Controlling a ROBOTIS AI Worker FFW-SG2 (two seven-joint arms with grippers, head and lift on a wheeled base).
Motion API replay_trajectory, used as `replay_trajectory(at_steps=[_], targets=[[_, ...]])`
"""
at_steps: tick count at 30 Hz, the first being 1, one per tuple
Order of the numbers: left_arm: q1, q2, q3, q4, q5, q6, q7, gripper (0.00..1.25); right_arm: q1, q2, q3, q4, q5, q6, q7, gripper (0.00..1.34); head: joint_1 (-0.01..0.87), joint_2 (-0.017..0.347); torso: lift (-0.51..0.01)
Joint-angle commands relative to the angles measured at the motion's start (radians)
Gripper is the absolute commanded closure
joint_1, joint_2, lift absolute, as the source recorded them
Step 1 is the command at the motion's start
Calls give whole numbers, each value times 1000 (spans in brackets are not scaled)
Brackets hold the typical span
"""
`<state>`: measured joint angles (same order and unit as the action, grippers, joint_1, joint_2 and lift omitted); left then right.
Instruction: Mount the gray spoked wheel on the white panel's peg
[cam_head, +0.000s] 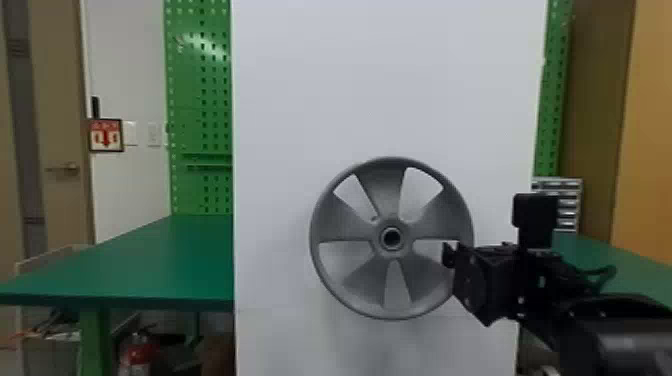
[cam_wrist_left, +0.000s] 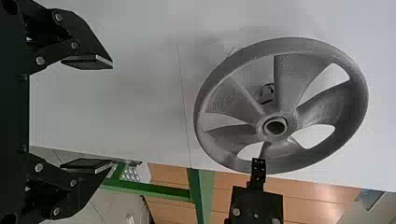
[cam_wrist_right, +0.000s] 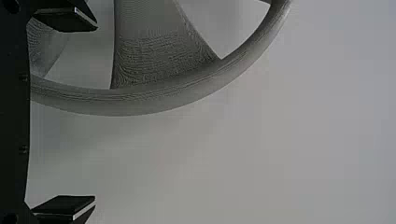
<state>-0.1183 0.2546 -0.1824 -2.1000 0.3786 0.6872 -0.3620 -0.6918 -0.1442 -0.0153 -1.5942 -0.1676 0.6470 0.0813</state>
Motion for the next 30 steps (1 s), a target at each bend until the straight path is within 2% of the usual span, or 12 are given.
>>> replay_trajectory(at_steps=[1, 9, 13, 19, 24, 30], targets=[[0, 0, 1, 0, 0, 0, 0, 496, 0, 0, 1, 0, 0, -1, 0, -2, 123, -8, -397], [2, 0, 1, 0, 0, 0, 0, 496, 6, 0, 3, -1, 0, -7, 0, -2, 123, -8, -397], [3, 0, 3, 0, 2, 0, 0, 496, 40, 5, 9, -29, -12, -38, 0, -2, 123, -8, -397], [3, -2, 3, 0, 2, 0, 0, 496, 138, 18, 35, -92, 16, -153, 0, -2, 123, -8, -397], [3, -5, 4, 0, 3, -2, -2, 496, 245, 41, 44, -125, 63, -267, 0, -2, 123, -8, -397], [2, -12, 6, 0, 3, -2, -2, 496, 360, 57, 44, -128, 76, -357, 0, -2, 123, -8, -397]])
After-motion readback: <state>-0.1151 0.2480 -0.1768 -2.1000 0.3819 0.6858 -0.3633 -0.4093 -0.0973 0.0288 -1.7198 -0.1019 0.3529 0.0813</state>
